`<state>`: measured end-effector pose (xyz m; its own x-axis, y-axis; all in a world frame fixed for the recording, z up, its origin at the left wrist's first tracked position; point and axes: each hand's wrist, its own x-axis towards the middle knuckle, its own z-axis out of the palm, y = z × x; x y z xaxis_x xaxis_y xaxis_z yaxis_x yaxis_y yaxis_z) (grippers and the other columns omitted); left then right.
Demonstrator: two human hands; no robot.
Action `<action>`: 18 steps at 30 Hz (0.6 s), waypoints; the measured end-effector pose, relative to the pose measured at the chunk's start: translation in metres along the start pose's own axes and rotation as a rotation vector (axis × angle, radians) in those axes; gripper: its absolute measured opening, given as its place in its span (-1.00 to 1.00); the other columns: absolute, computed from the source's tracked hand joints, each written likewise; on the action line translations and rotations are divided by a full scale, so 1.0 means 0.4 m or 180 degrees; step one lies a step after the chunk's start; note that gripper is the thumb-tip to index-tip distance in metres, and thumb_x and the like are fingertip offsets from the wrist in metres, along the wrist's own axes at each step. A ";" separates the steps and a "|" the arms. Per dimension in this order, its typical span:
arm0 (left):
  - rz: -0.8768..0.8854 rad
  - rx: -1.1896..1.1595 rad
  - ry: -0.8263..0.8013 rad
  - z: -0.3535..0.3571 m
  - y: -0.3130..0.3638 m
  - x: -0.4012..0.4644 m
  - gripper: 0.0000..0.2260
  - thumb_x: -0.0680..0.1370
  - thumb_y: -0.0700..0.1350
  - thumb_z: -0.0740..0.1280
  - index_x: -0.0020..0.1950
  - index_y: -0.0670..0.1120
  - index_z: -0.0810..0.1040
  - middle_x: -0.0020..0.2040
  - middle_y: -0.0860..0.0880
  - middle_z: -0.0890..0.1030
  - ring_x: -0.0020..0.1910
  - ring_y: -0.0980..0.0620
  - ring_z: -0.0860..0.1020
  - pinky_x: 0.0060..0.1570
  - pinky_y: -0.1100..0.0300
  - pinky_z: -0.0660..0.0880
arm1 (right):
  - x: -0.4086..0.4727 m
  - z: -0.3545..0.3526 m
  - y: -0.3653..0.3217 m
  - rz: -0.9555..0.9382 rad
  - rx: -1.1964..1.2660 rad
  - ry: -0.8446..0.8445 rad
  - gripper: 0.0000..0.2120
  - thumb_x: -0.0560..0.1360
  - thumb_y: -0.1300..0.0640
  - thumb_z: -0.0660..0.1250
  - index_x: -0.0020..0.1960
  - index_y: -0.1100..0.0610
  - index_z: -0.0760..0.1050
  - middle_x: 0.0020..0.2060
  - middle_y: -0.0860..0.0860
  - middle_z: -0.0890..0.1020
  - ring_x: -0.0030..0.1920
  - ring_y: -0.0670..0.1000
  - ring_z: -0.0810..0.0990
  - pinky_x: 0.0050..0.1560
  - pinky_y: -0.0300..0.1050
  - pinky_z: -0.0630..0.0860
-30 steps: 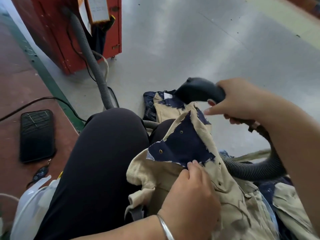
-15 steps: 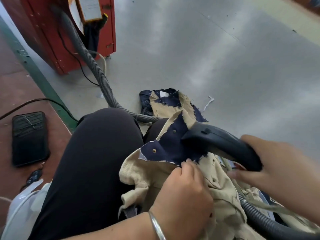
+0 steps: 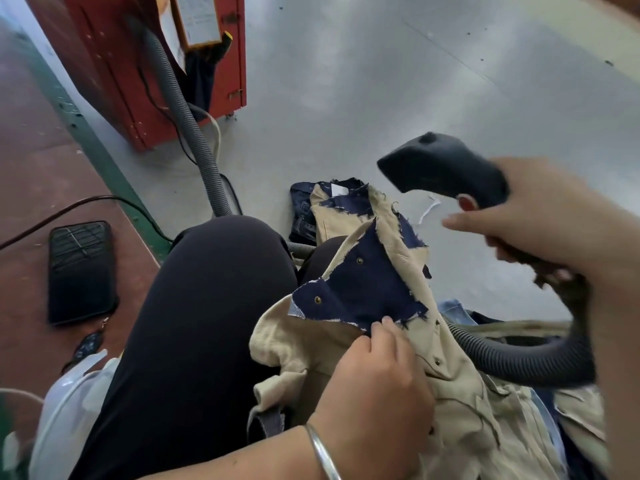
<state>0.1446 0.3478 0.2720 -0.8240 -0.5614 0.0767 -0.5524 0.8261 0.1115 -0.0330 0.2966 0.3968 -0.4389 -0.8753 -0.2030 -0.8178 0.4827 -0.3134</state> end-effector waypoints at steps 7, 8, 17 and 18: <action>0.0009 -0.0027 -0.0085 -0.001 0.001 0.007 -0.62 0.35 -0.21 0.12 -0.07 -0.17 0.71 -0.10 -0.17 0.69 -0.18 -0.05 0.66 -0.33 0.30 0.51 | -0.240 0.001 0.150 0.0162 -0.0136 0.0066 -0.37 0.15 -0.64 0.28 -0.08 -0.17 0.47 -0.42 -0.11 0.61 -0.58 -0.11 0.53 -0.59 -0.13 0.51; 0.0048 0.0006 -0.0069 0.001 0.003 0.007 -0.63 0.35 -0.21 0.12 -0.07 -0.18 0.71 -0.11 -0.18 0.69 -0.18 -0.06 0.66 -0.33 0.29 0.51 | -0.256 0.014 0.151 0.0116 -0.0311 -0.0064 -0.43 0.17 -0.63 0.27 -0.08 -0.21 0.45 -0.41 -0.18 0.60 -0.55 -0.15 0.52 -0.56 -0.17 0.50; -0.0121 -0.0033 -0.0136 -0.005 0.010 0.008 -0.59 0.32 -0.21 0.07 -0.15 -0.23 0.71 -0.17 -0.23 0.68 -0.23 -0.11 0.67 -0.35 0.25 0.55 | -0.149 0.069 0.001 0.0049 -0.1229 -0.0620 -0.62 0.33 -0.24 0.49 -0.23 -0.14 0.30 -0.39 -0.13 0.48 -0.34 -0.18 0.44 -0.39 -0.16 0.28; -0.0131 -0.0037 -0.0135 -0.006 0.009 0.009 -0.59 0.32 -0.21 0.07 -0.14 -0.22 0.71 -0.17 -0.23 0.68 -0.23 -0.11 0.67 -0.35 0.25 0.55 | -0.130 0.069 -0.015 0.0022 -0.1238 -0.0642 -0.63 0.34 -0.23 0.48 -0.23 -0.12 0.30 -0.36 -0.13 0.49 -0.33 -0.17 0.45 -0.37 -0.13 0.30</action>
<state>0.1401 0.3487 0.2749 -0.8053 -0.5921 0.0297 -0.5847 0.8015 0.1251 0.0050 0.3398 0.3836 -0.3949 -0.8303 -0.3932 -0.9113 0.4082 0.0534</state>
